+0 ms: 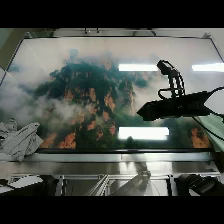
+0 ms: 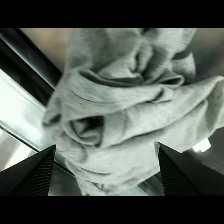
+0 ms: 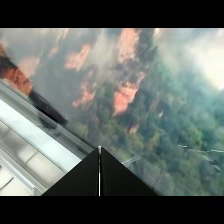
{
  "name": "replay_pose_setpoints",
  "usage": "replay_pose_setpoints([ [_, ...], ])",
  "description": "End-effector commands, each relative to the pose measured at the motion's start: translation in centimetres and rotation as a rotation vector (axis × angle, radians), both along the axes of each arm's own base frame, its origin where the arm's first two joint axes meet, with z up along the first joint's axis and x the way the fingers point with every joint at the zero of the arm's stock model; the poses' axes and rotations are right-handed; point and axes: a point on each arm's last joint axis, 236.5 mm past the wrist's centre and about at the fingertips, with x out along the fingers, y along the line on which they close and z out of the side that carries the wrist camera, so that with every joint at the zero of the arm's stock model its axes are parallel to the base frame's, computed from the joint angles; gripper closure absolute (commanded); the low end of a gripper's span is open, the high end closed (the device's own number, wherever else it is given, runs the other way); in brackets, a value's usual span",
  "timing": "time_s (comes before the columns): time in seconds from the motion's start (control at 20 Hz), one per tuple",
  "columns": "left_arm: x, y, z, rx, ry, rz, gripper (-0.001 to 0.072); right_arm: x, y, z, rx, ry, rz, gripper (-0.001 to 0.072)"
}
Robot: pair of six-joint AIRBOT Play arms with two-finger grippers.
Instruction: Fold the shirts.
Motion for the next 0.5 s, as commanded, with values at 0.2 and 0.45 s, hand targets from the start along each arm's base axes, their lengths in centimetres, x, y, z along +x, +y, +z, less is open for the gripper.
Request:
replay_pose_setpoints([
  [0.2, 2.9, -1.2, -3.7, -0.182, -0.121, -0.048, -0.001, 0.0, 0.0, 0.0, 0.0, 0.001, 0.0, 0.0696],
  [0.45, 8.6, -4.1, -5.4, -0.281, -0.253, -0.098, 0.0058, 0.0, 0.0, 0.0, 0.0, 0.002, 0.001, 0.0696],
])
